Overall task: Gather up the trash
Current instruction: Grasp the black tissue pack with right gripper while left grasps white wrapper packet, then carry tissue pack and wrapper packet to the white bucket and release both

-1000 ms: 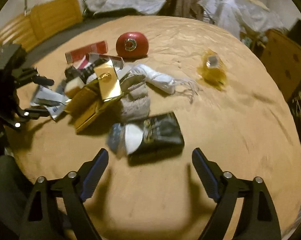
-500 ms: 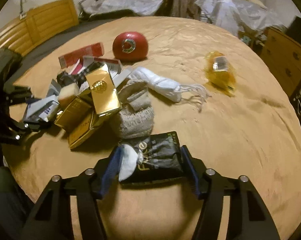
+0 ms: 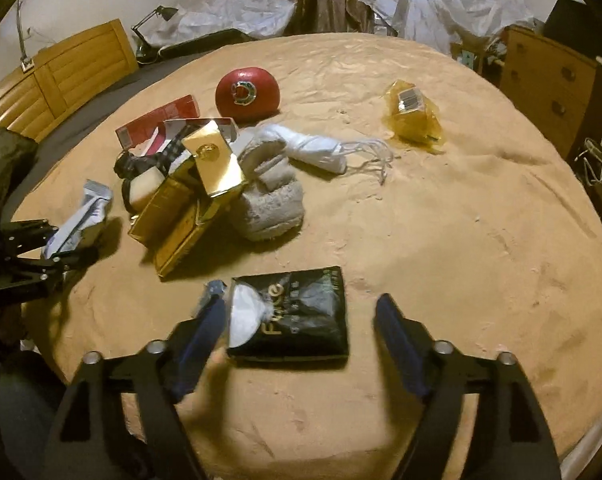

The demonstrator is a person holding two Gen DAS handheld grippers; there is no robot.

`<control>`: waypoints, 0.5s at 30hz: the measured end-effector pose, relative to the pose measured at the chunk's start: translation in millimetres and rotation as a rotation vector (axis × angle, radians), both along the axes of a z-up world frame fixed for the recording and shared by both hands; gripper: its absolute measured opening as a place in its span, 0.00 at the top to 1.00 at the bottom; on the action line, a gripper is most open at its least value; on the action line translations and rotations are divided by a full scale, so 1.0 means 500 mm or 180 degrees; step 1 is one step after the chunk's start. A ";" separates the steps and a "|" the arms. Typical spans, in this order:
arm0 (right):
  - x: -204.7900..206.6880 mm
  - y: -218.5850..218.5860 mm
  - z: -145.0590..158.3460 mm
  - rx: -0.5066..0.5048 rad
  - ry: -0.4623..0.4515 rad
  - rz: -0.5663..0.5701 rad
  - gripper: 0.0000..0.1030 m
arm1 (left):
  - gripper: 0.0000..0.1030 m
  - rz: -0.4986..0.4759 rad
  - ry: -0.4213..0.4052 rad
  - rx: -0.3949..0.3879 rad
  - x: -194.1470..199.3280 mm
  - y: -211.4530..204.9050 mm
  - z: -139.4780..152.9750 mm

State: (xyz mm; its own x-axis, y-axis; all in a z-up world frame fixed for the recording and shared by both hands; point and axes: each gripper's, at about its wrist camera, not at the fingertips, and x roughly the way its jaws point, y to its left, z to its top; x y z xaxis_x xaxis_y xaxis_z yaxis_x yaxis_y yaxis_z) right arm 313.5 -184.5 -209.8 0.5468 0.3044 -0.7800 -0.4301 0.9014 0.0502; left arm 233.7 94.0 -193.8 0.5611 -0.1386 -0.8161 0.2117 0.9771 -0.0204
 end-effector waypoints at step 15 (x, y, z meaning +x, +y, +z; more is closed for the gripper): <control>-0.040 0.015 -0.005 -0.0170 -0.0303 -0.0168 0.42 | 0.65 0.0399 -0.0355 0.0110 -0.025 -0.034 0.032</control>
